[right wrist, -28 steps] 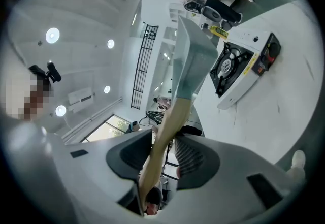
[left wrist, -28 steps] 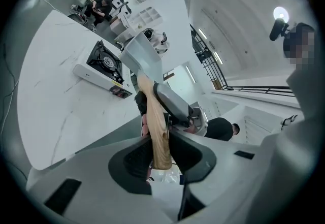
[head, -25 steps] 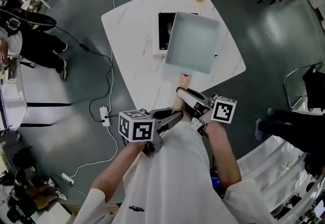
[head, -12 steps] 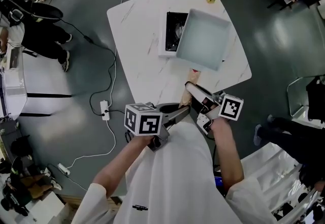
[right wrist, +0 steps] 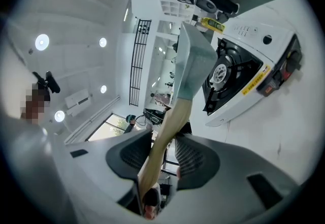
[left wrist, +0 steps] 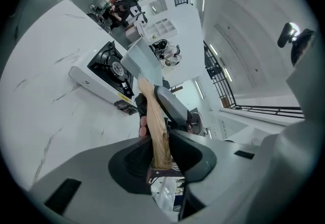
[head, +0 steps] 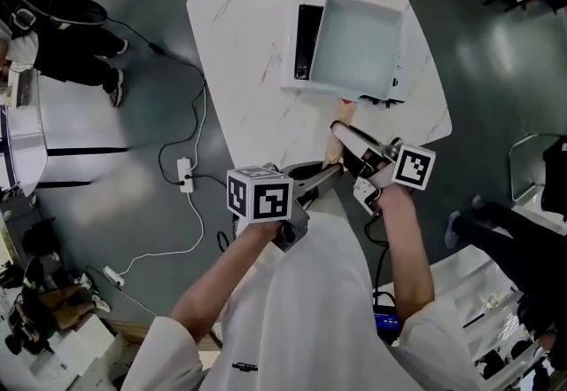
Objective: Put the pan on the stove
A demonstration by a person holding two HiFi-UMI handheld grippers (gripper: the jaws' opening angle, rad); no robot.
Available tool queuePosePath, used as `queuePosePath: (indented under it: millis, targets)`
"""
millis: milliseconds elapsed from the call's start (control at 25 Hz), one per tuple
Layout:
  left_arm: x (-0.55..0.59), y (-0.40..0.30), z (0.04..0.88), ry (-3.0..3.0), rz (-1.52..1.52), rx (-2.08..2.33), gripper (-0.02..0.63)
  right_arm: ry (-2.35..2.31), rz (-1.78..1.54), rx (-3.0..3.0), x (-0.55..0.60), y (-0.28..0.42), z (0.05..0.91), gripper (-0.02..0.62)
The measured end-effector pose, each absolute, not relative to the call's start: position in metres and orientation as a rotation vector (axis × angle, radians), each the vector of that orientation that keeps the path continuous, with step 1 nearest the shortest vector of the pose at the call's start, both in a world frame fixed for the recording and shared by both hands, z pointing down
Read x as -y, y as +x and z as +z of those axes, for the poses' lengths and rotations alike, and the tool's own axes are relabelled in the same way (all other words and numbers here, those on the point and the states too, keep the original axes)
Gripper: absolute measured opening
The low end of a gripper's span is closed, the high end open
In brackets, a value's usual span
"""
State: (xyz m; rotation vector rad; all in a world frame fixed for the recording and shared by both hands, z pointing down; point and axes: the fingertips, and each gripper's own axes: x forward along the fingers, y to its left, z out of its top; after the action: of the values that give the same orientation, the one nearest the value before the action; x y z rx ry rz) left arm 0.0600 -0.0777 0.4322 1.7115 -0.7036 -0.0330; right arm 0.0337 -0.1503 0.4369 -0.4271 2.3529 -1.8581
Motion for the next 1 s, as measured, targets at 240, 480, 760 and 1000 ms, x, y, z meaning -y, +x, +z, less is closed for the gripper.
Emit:
queuePosePath:
  millis: [240, 480, 760, 1000]
  targets:
    - [0.106, 0.059, 0.457, 1.666, -0.048, 0.739, 0.103, -0.370, -1.920, -2.327, 0.176, 0.028, 0.463, 0.150]
    - [0.126, 0.060, 0.488, 1.597, -0.028, 0.771, 0.102, -0.332, -1.955, -2.381, 0.197, 0.023, 0.492, 0.149]
    - [0.137, 0.060, 0.504, 1.571, -0.020, 0.819, 0.104, -0.288, -2.005, -2.336, 0.205, 0.022, 0.509, 0.149]
    - [0.144, 0.061, 0.512, 1.559, -0.011, 0.823, 0.103, -0.268, -2.045, -2.290, 0.212, 0.021, 0.517, 0.147]
